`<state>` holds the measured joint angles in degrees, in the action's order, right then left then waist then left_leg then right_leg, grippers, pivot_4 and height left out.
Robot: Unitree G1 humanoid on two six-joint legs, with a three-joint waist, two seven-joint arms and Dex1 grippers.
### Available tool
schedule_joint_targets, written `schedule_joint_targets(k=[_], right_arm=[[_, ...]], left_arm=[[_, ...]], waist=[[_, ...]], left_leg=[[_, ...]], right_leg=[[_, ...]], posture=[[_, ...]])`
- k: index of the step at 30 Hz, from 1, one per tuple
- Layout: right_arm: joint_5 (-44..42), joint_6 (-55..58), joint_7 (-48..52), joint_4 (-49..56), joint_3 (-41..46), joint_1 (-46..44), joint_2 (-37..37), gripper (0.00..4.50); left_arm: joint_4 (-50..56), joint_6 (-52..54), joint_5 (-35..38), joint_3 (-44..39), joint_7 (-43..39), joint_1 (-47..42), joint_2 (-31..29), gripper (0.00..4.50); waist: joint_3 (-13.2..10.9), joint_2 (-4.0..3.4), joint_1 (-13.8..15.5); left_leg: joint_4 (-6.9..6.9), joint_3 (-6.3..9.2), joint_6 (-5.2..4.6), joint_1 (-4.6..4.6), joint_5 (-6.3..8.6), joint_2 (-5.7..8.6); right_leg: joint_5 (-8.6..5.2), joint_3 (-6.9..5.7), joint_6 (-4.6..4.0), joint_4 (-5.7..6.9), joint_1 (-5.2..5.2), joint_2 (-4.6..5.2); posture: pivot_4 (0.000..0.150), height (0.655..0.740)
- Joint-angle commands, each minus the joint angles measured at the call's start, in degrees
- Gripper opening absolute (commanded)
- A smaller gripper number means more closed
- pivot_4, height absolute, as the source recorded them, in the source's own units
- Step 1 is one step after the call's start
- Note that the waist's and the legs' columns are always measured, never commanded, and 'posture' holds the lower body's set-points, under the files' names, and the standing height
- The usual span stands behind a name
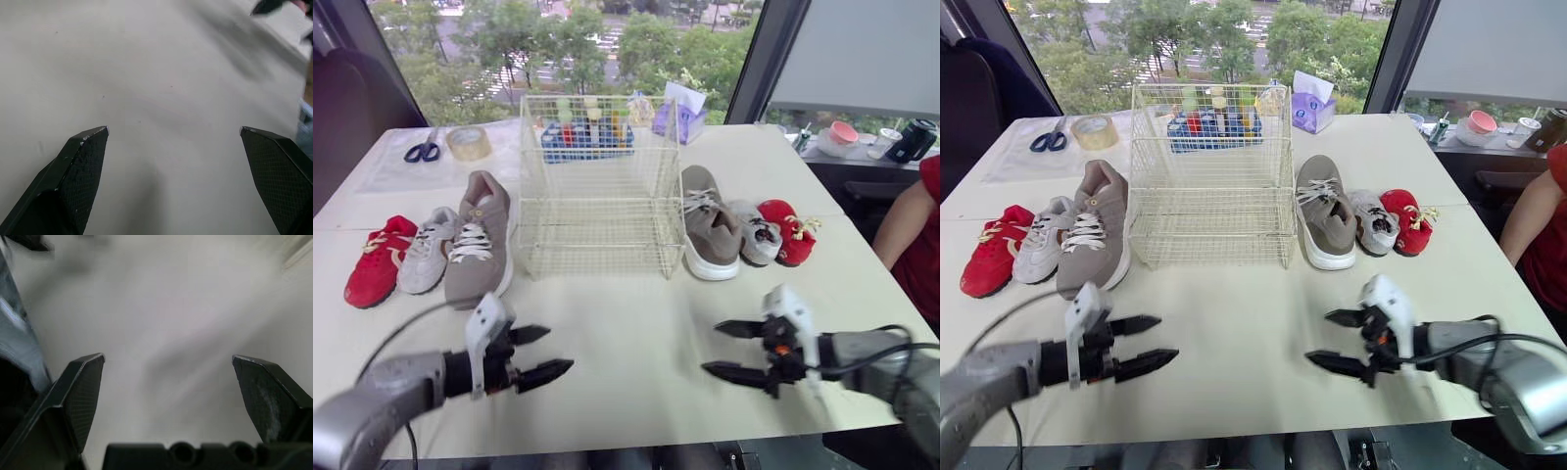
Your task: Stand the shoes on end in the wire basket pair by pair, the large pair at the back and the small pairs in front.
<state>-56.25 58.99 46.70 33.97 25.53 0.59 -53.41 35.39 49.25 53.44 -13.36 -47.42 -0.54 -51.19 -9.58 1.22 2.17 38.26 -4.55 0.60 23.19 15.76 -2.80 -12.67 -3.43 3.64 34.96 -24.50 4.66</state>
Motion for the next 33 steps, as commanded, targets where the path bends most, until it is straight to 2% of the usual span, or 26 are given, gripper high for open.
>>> schedule_joint_targets(k=[1,4,7,11,18,21,24,28,33], right_arm=[[-8.8,2.7,-9.8,-1.7,7.1,-5.3,2.1,4.50],[-2.5,-1.5,-19.0,-2.9,5.4,-9.7,6.4,4.50],[7.1,-7.0,-22.8,-1.4,-2.1,-9.3,9.3,4.50],[17.9,-12.6,-32.0,-3.1,-11.5,-12.3,17.4,4.50],[26.0,-19.3,-32.5,-7.4,-15.1,-13.7,21.3,4.50],[25.4,-23.5,-22.1,-0.2,-12.1,-16.7,11.8,4.50],[19.3,-18.4,-13.5,1.0,-14.1,-22.8,4.7,4.50],[19.4,-17.2,-3.7,-1.1,-25.8,-29.9,3.1,4.50],[27.5,-20.7,7.0,-12.9,-39.1,-38.7,4.8,4.50]], left_arm=[[1.4,4.9,13.1,-2.0,2.2,-6.5,-0.5,4.43],[0.2,6.9,20.0,-2.7,5.9,-11.0,-0.5,4.43],[-0.8,7.8,23.0,-2.5,8.1,-12.4,-0.8,4.43],[-1.0,7.3,20.4,-3.0,8.2,-10.1,-1.8,4.43],[-0.6,6.2,18.9,-3.2,9.0,-8.1,-1.5,4.43],[-1.2,6.7,17.2,-5.8,6.5,-3.2,-3.5,4.43],[-2.2,5.2,13.9,-5.9,3.6,-1.3,-4.8,4.43],[-3.1,3.9,11.7,-4.7,2.6,-2.2,-4.2,4.43],[-1.9,3.6,11.4,-6.5,2.7,-0.2,-4.0,4.43]], waist=[[0.0,0.05,-0.2],[0.1,0.11,-0.7],[0.1,0.06,-0.8],[0.1,0.06,-1.6],[0.1,0.06,-1.4],[-0.1,-0.23,-1.6],[-0.1,-0.24,-1.9],[0.0,0.01,-1.9],[0.0,-0.05,-2.0]], left_leg=[[0.00,0.00,0.00,-0.09,0.00,-0.01],[-0.11,-0.02,-0.01,-0.20,0.01,0.04],[-0.16,0.00,-0.02,-0.05,-0.01,0.10],[-0.17,-0.02,-0.02,0.03,-0.01,0.11],[-0.12,0.00,0.01,0.06,-0.03,0.19],[-0.12,-0.04,0.00,0.08,-0.03,0.21],[-0.14,-0.07,-0.01,0.07,-0.02,0.21],[-0.17,0.05,0.01,-0.14,-0.01,0.00],[-0.16,-0.01,0.01,-0.03,-0.02,0.02]], right_leg=[[-0.05,0.01,0.08,-0.01,0.06,0.00],[-0.05,0.06,0.09,0.00,0.12,-0.10],[-0.02,0.08,0.03,0.15,-0.04,-0.13],[-0.05,0.14,0.07,0.18,-0.13,-0.18],[-0.04,0.16,0.04,0.18,-0.08,-0.12],[-0.04,0.21,0.05,0.17,-0.12,-0.07],[-0.04,0.21,0.06,0.18,-0.18,-0.09],[-0.11,0.07,-0.05,0.18,-0.01,-0.35],[-0.08,0.12,-0.08,0.19,-0.14,-0.16]], posture=[[0.150,0.7400],[0.150,0.7400],[0.150,0.7400],[0.150,0.7400],[0.150,0.7400],[0.150,0.7400],[0.150,0.7400],[0.150,0.7400],[0.150,0.7400]])
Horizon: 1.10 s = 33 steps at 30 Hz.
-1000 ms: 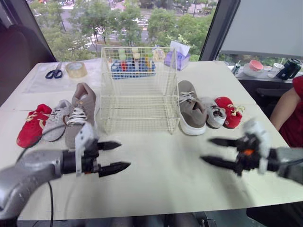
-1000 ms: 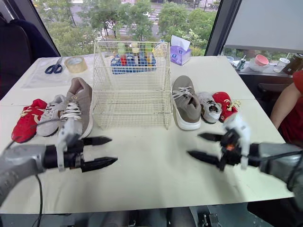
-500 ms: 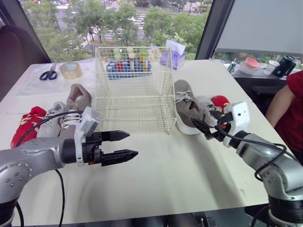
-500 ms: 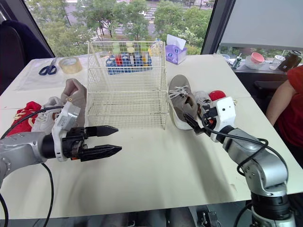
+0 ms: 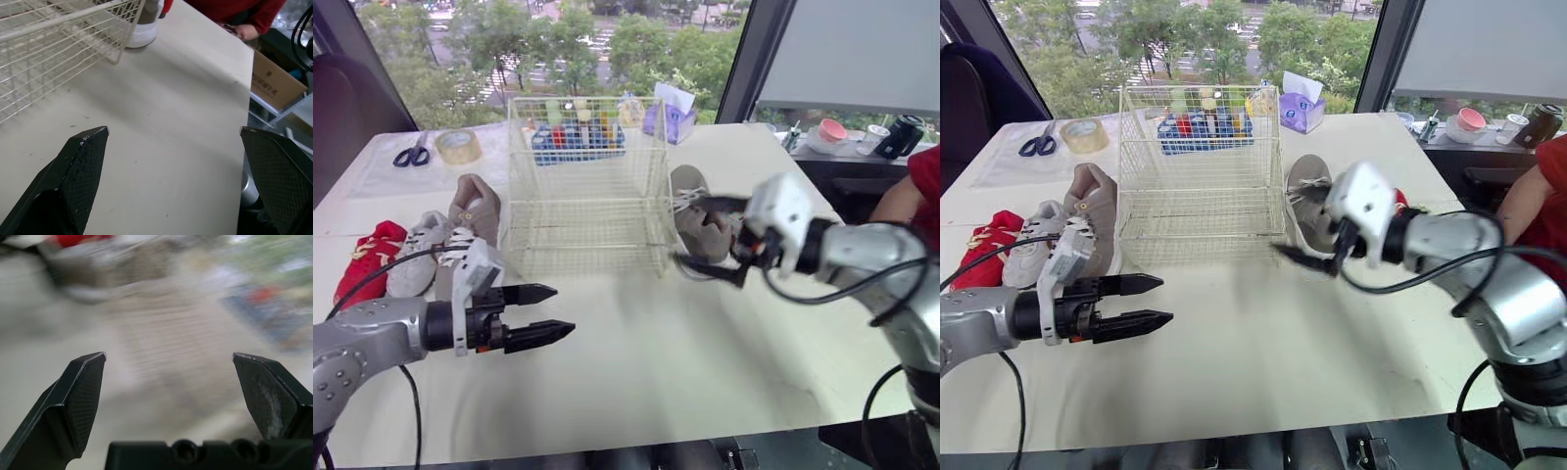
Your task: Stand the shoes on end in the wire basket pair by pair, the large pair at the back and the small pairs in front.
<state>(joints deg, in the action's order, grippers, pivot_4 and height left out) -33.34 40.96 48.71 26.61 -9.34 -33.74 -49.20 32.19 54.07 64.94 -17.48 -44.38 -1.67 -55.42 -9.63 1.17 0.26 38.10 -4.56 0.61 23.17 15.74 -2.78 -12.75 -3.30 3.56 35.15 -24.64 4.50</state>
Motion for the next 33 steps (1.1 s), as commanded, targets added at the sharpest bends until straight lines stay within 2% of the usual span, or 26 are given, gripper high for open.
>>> schedule_joint_targets(k=[1,6,10,11,13,19,22,25,33], right_arm=[[6.1,-3.3,6.2,-7.8,-5.7,-5.8,1.1,4.50],[14.1,-6.0,10.3,-20.2,-12.7,-13.6,5.8,4.50],[17.9,-6.9,16.7,-24.5,-17.4,-17.5,7.5,4.50],[19.2,-7.5,17.9,-24.9,-18.3,-18.2,7.6,3.96],[20.8,-7.6,19.5,-25.5,-19.4,-19.4,8.1,3.30],[25.6,-5.2,19.9,-26.1,-21.0,-22.1,10.4,0.36],[30.0,-10.9,18.0,-27.0,-21.2,-23.4,12.1,0.36],[31.4,-18.4,20.6,-23.9,-21.5,-22.4,12.0,0.36],[31.8,-21.4,23.0,-21.8,-19.9,-19.8,12.1,0.36]], left_arm=[[1.6,-1.3,0.0,-2.7,0.0,1.1,0.4,4.43],[2.9,-1.8,0.8,-3.6,2.6,1.7,2.2,4.43],[4.5,-2.0,1.0,-2.7,4.6,1.9,4.0,4.43],[4.8,-2.2,0.9,-2.6,4.9,2.0,4.4,4.50],[5.2,-2.4,0.8,-2.5,5.5,2.2,5.1,4.50],[5.3,-3.0,-0.6,-1.2,6.3,1.8,6.5,4.50],[5.0,-3.6,-1.6,0.0,6.3,1.2,7.2,4.50],[4.6,-3.9,-2.4,0.6,6.0,0.7,7.4,4.50],[4.8,-3.9,-2.5,1.2,5.8,0.7,7.4,4.50]], waist=[[0.0,0.00,-0.1],[0.0,0.02,0.1],[0.0,0.02,0.3],[0.0,0.03,0.4],[0.0,0.02,0.4],[0.0,0.02,0.2],[0.0,0.02,0.1],[0.0,0.02,-0.2],[0.0,0.02,-1.0]], left_leg=[[0.01,-0.03,0.00,0.01,0.00,0.01],[0.01,-0.06,-0.01,0.18,0.00,0.17],[0.01,-0.02,0.00,0.16,0.00,0.16],[0.02,-0.02,0.00,0.15,-0.01,0.16],[0.05,-0.01,0.00,0.16,-0.01,0.16],[0.04,-0.02,0.00,0.15,-0.01,0.16],[0.04,-0.04,0.01,0.14,-0.01,0.16],[0.04,-0.07,0.06,0.14,-0.04,0.17],[0.03,-0.06,0.08,0.14,-0.05,0.14]], right_leg=[[0.01,0.02,0.00,0.00,-0.01,0.07],[0.01,0.03,0.01,-0.03,-0.11,0.12],[0.02,0.00,0.02,-0.01,-0.06,0.08],[0.02,0.00,0.02,0.00,-0.06,0.09],[0.02,0.00,0.02,0.01,-0.05,0.09],[0.02,-0.01,0.02,0.02,-0.06,0.08],[0.02,-0.01,0.02,0.04,-0.06,0.07],[0.03,-0.02,0.03,0.07,-0.07,0.07],[0.03,-0.03,0.05,0.07,-0.07,0.04]], posture=[[0.150,0.7400],[0.150,0.7400],[0.150,0.7400],[0.150,0.7400],[0.150,0.7400],[0.150,0.7400],[0.150,0.7400],[0.150,0.7400],[0.150,0.7400]])
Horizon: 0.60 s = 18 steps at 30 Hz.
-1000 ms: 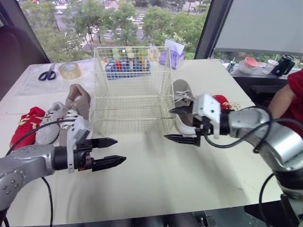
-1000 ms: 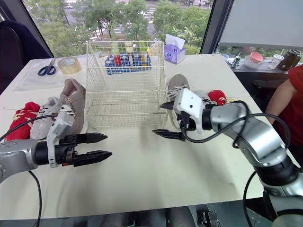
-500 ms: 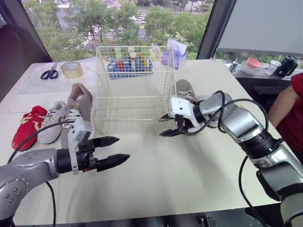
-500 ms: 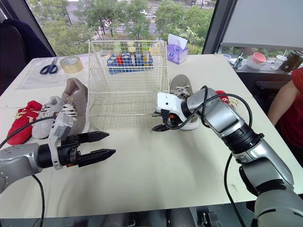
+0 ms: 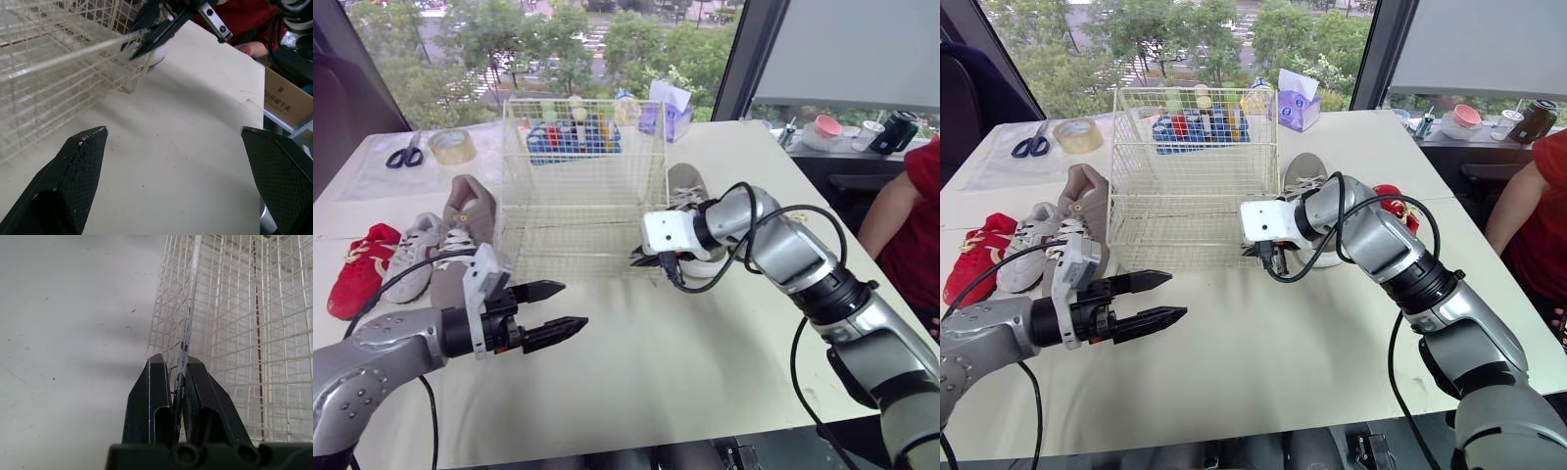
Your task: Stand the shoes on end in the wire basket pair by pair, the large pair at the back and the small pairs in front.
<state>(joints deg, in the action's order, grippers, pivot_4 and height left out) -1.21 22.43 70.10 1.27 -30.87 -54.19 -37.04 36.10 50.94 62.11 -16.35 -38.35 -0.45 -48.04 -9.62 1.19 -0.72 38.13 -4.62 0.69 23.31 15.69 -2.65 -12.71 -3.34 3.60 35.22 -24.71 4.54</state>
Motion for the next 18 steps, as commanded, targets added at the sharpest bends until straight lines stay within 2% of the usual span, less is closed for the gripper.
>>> schedule_joint_targets(k=[1,12,15,18], right_arm=[[0.0,-4.3,2.0,3.8,1.5,1.2,-0.4,0.36],[4.2,-8.5,0.7,1.8,1.8,2.1,1.1,0.36],[5.0,-8.2,-0.6,0.9,2.7,1.5,2.3,1.22],[4.9,-6.5,-2.1,1.9,5.2,0.9,2.8,2.65]], left_arm=[[0.9,-0.7,0.4,0.1,-0.3,-0.5,0.1,4.50],[0.2,-0.8,0.1,1.7,-0.9,-1.3,0.3,4.50],[0.2,-0.8,0.3,1.6,-1.0,-1.2,0.2,4.50],[0.1,-0.4,1.2,1.3,-0.7,-1.8,0.2,4.50]], waist=[[0.0,0.00,0.0],[0.0,0.00,-0.1],[0.0,0.00,-0.2],[0.0,0.00,-0.1]], left_leg=[[0.00,0.00,0.00,0.00,0.00,0.00],[0.00,0.02,0.00,-0.04,0.00,-0.01],[0.00,0.02,0.03,-0.06,-0.02,-0.02],[0.00,0.03,0.06,-0.06,-0.04,-0.03]], right_leg=[[0.00,0.00,0.00,0.00,0.00,0.00],[0.00,0.00,0.00,0.01,0.01,0.00],[0.00,0.00,-0.01,0.04,0.01,-0.01],[0.00,0.00,-0.01,0.07,0.01,-0.01]], posture=[[0.150,0.7400],[0.150,0.7400],[0.150,0.7400],[0.150,0.7400]])
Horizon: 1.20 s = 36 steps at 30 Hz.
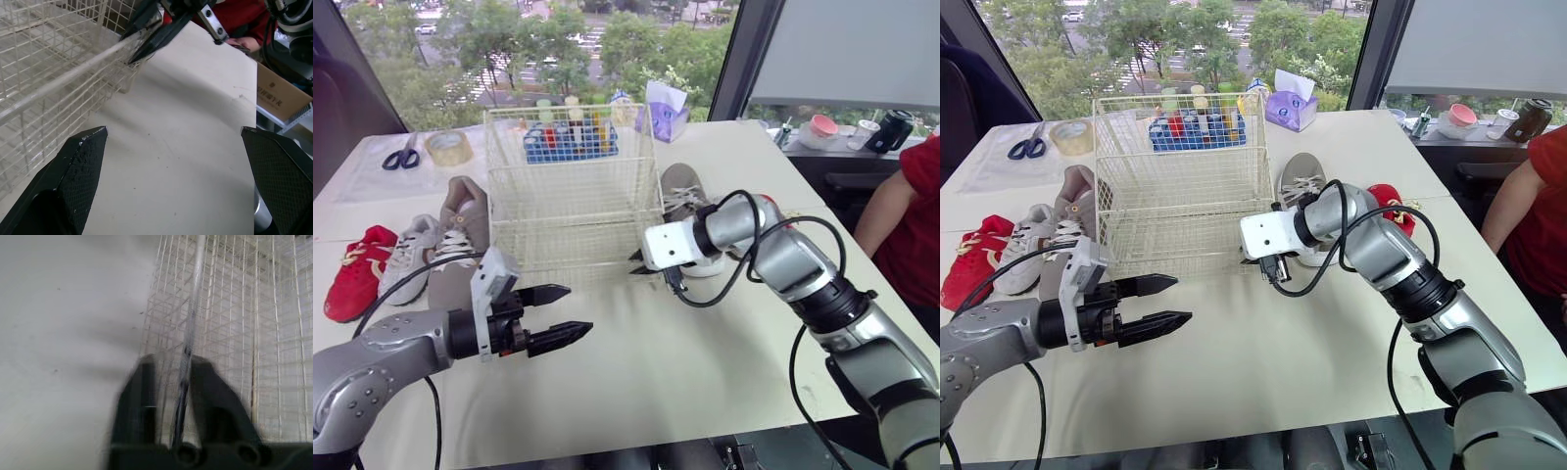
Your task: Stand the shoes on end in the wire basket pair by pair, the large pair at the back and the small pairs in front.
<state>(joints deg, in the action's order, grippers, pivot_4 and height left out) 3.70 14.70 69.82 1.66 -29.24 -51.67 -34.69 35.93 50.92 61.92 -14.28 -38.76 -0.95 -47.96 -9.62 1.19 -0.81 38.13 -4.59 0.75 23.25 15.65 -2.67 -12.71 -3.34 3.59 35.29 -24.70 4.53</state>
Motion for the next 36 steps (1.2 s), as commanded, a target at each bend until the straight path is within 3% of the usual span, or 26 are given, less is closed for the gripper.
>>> schedule_joint_targets(k=[1,3,6,9,10,12,17,20,29,36], right_arm=[[-0.5,2.7,-2.2,3.0,5.0,-1.7,0.0,3.15],[-5.3,10.9,-3.0,9.1,11.5,-0.7,-1.7,4.10],[-15.2,28.2,-7.3,18.8,25.3,1.4,-1.5,4.10],[-21.1,44.0,-18.5,25.5,42.5,4.2,4.0,4.10],[-19.8,44.6,-22.0,26.9,45.5,6.9,4.6,4.32],[-19.2,45.7,-27.4,30.1,49.9,13.1,7.1,4.32],[-16.8,39.8,-39.2,33.1,50.4,25.8,14.8,4.32],[-14.3,33.5,-45.3,29.5,47.8,29.5,18.9,4.32],[-12.3,17.7,-49.8,12.6,39.6,29.9,23.5,4.32],[-10.1,14.7,-52.4,0.7,35.9,30.8,23.1,4.32]], left_arm=[[0.3,-0.3,2.0,-1.1,0.0,-1.5,0.1,4.50],[0.6,0.1,4.5,-2.5,1.4,-2.4,0.4,4.50],[1.3,0.3,7.7,-3.9,3.5,-3.0,0.4,4.50],[2.5,0.8,10.1,-1.9,4.4,-2.5,1.2,4.50],[2.5,0.5,8.9,-0.3,5.0,-2.9,2.0,4.50],[2.0,-0.8,6.4,1.7,5.1,-3.5,3.5,4.50],[2.0,-2.6,3.9,4.5,4.9,-5.3,5.9,4.50],[2.4,-2.4,2.3,4.7,8.1,-6.1,6.4,4.50],[5.9,0.8,7.4,2.5,8.6,-2.2,2.0,4.50],[5.9,0.1,6.5,1.2,8.9,-0.6,0.2,4.50]], waist=[[0.0,0.00,0.1],[0.0,0.00,0.3],[0.0,0.00,0.6],[0.0,0.04,0.5],[0.1,0.10,0.6],[0.1,0.16,0.9],[0.1,0.01,0.8],[0.1,-0.06,0.1],[0.1,-0.07,0.0],[0.1,-0.02,-0.1]], left_leg=[[0.00,0.00,0.01,0.00,0.00,0.00],[0.00,0.01,0.02,0.01,-0.01,0.02],[0.01,0.11,0.02,0.08,-0.01,-0.04],[0.00,0.08,-0.01,0.05,0.01,-0.02],[-0.01,0.11,-0.01,0.03,0.01,-0.04],[0.00,0.11,0.00,-0.03,0.02,-0.02],[0.00,0.05,0.00,-0.08,0.00,0.06],[-0.01,0.06,0.01,-0.10,-0.01,0.04],[-0.03,0.08,0.01,-0.12,-0.01,0.02],[-0.03,0.09,0.01,-0.13,-0.01,0.03]], right_leg=[[0.00,0.00,0.00,0.00,0.00,0.01],[0.00,0.00,0.00,0.00,0.01,0.02],[0.01,0.01,0.01,-0.01,0.01,0.07],[0.02,0.02,0.02,-0.05,0.04,0.11],[0.01,0.01,0.00,-0.05,0.08,0.11],[0.00,-0.02,-0.02,-0.06,0.15,0.11],[0.00,0.00,-0.03,-0.02,0.15,0.04],[0.00,0.03,-0.02,0.07,0.10,-0.02],[0.00,0.07,-0.01,0.04,0.13,-0.04],[-0.01,0.07,-0.02,0.02,0.15,-0.03]], posture=[[0.150,0.7400],[0.150,0.7400],[0.150,0.7400],[0.150,0.7400],[0.150,0.7400],[0.150,0.7400],[0.150,0.7400],[0.150,0.7400],[0.150,0.7400],[0.150,0.7400]])
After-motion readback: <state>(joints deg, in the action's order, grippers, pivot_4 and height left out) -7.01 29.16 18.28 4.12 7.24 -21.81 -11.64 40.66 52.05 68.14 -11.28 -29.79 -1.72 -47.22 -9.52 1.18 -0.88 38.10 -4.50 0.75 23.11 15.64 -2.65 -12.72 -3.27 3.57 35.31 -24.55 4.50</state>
